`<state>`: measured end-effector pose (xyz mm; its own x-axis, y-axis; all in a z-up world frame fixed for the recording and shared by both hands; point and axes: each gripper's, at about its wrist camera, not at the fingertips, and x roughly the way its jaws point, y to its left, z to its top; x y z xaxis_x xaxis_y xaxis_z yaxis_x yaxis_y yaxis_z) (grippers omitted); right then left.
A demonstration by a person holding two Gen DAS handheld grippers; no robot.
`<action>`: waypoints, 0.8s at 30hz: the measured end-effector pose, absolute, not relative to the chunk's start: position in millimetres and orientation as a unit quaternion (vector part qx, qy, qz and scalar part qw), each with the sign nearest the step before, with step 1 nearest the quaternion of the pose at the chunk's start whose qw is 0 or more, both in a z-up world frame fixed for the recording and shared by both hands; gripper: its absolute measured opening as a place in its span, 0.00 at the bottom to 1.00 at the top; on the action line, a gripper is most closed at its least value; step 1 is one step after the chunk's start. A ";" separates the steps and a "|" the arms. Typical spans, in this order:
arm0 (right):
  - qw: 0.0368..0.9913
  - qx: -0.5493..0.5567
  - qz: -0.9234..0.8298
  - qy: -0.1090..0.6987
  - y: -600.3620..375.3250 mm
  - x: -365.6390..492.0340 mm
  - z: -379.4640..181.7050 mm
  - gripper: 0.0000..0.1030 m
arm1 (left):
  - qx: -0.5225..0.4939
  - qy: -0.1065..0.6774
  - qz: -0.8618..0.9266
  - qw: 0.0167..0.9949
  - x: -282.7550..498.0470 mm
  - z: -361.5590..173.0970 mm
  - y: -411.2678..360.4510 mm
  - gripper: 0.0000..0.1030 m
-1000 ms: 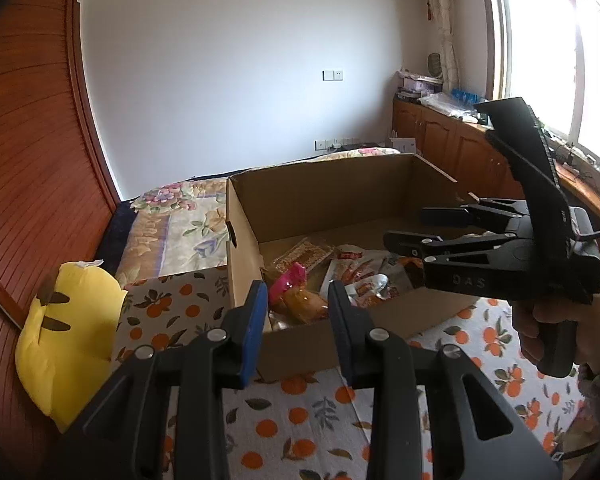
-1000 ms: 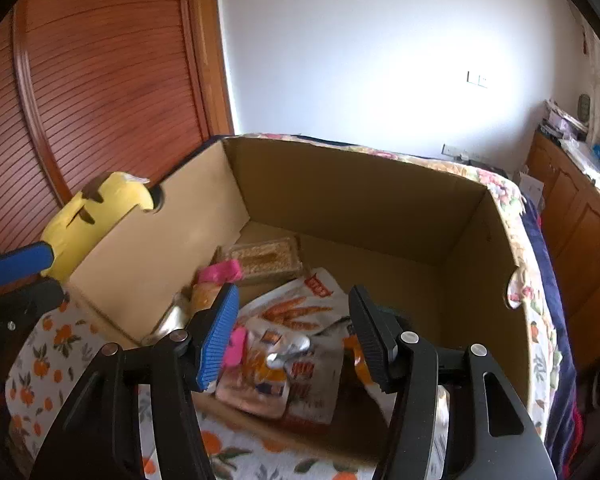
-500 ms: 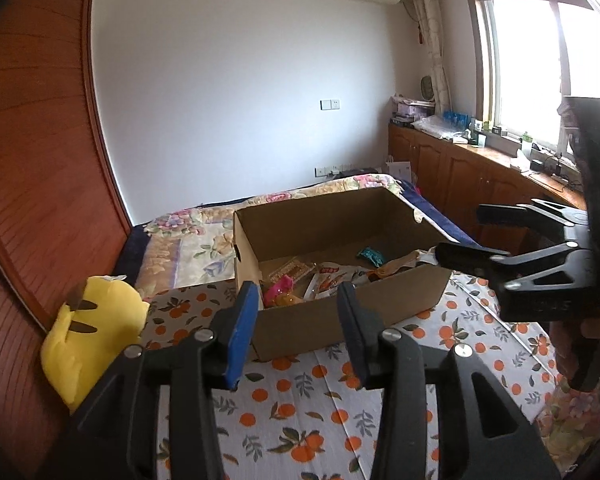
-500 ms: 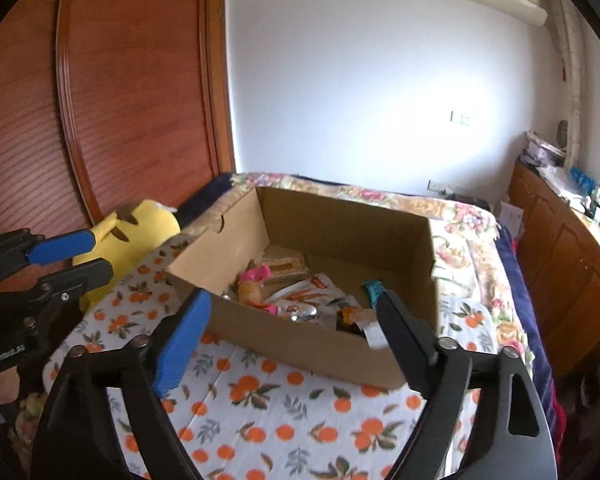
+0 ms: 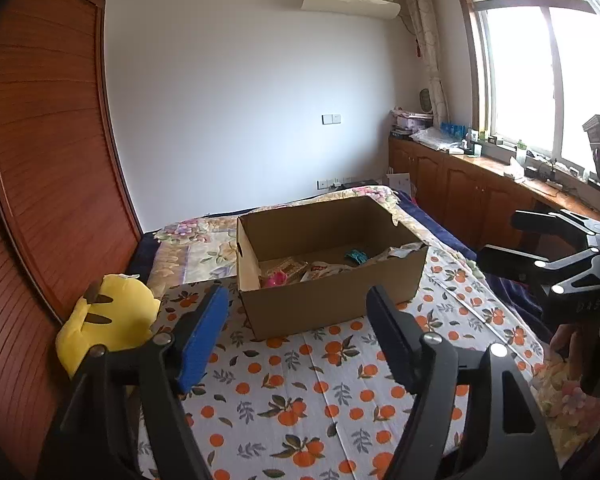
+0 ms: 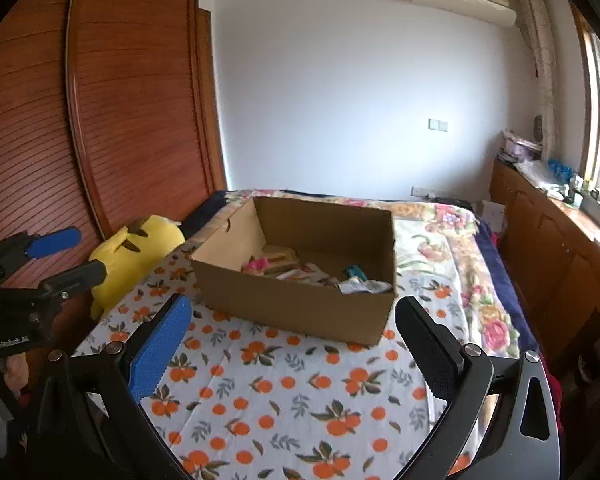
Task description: Organize snacks
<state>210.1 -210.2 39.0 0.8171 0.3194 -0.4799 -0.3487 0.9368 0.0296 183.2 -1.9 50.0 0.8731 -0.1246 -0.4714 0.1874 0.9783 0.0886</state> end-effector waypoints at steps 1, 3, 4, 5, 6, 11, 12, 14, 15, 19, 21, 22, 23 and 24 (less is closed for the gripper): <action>0.953 -0.029 0.173 0.246 -212.2 205.0 38.2 1.00 | 0.067 0.238 -0.080 0.966 180.0 50.4 -3.8 0.75; 0.954 -0.026 0.171 0.245 -214.9 198.5 36.8 1.00 | 0.070 0.237 -0.078 0.966 174.9 50.7 -6.2 0.77; 0.954 -0.026 0.170 0.244 -216.1 194.7 36.1 1.00 | 0.070 0.237 -0.078 0.966 170.7 50.8 -8.5 0.80; 0.955 -0.026 0.168 0.244 -216.3 192.2 35.4 1.00 | 0.068 0.234 -0.078 0.967 167.3 51.2 -9.6 0.92; 0.955 -0.027 0.166 0.243 -216.9 189.2 35.1 1.00 | 0.065 0.229 -0.080 0.968 163.4 51.6 -10.6 1.00; 0.959 -0.020 0.155 0.237 -222.0 173.3 36.4 1.00 | 0.064 0.213 -0.077 0.972 144.6 54.9 -17.2 1.00; 0.960 -0.021 0.149 0.236 -223.1 169.7 36.4 1.00 | 0.064 0.211 -0.076 0.972 142.0 55.0 -17.4 1.00; 0.962 -0.022 0.139 0.232 -226.0 163.1 36.4 1.00 | 0.062 0.209 -0.071 0.973 134.9 54.3 -19.3 1.00; 0.963 -0.019 0.135 0.231 -228.2 159.1 36.1 1.00 | 0.060 0.209 -0.070 0.974 131.3 53.4 -19.7 1.00; 0.966 -0.007 0.121 0.227 -237.8 144.9 34.2 1.00 | 0.061 0.210 -0.055 0.974 117.9 45.8 -24.5 1.00; 0.967 -0.004 0.115 0.227 -242.2 137.9 32.9 1.00 | 0.061 0.212 -0.049 0.974 112.3 40.8 -26.4 1.00; 0.968 -0.002 0.110 0.226 -244.0 133.5 32.6 1.00 | 0.058 0.211 -0.049 0.975 107.7 38.6 -27.4 1.00; 0.968 -0.001 0.107 0.225 -245.1 129.6 32.7 1.00 | 0.054 0.210 -0.050 0.975 104.6 36.8 -27.1 1.00; 0.969 -0.001 0.104 0.224 -246.2 125.2 32.1 1.00 | 0.052 0.209 -0.051 0.975 100.5 35.0 -27.2 1.00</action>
<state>125.2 -246.2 32.1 0.8786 0.2002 -0.4336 -0.2014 0.9785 0.0437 100.5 -27.2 35.0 0.9076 -0.0784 -0.4124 0.1216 0.9894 0.0797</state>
